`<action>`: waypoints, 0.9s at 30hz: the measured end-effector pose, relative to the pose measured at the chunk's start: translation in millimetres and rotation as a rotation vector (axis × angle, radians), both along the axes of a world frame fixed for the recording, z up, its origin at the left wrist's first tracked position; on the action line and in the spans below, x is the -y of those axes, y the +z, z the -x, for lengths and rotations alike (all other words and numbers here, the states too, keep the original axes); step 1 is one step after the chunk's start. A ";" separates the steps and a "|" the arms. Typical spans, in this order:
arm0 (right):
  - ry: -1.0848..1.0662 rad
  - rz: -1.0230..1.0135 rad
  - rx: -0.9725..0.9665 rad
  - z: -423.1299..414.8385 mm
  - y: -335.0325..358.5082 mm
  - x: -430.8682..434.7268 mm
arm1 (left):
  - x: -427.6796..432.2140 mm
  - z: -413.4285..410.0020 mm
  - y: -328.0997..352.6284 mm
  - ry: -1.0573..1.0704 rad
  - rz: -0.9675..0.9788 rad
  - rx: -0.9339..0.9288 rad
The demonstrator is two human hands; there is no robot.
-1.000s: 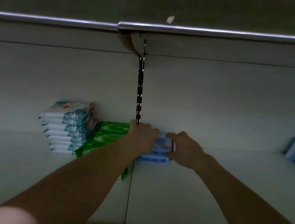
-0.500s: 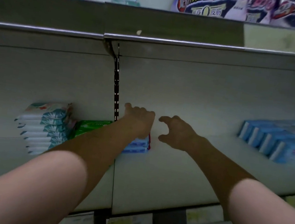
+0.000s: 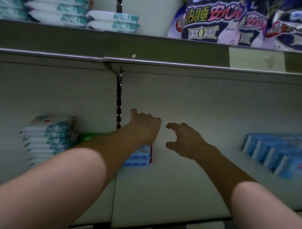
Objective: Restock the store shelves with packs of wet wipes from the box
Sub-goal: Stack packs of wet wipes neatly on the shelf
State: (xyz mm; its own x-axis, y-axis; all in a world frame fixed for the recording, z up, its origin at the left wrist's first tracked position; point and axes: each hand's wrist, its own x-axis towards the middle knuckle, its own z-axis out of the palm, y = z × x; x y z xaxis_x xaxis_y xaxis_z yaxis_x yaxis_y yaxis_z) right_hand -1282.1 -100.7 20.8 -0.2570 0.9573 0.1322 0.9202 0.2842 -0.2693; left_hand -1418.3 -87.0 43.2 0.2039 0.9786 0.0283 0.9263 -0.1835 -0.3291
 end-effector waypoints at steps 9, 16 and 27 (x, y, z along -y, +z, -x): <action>0.095 0.000 -0.002 16.2 0.9 -10.1 | 1.7 16.6 0.6 0.100 -0.021 0.005; 0.238 0.023 -0.015 42.0 -0.8 -23.1 | 7.1 45.5 -4.4 0.250 -0.012 0.010; 0.590 0.041 0.004 132.5 -6.7 -6.2 | 66.5 122.0 -16.5 0.542 -0.013 0.053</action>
State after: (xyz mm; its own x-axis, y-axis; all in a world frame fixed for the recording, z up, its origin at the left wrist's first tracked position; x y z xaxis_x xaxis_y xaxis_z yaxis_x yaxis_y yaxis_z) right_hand -1414.6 -94.5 14.1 -0.7478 0.6570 0.0955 0.6111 0.7374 -0.2878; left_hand -1540.3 -153.5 26.7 -0.3322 0.9425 0.0376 0.9022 0.3291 -0.2787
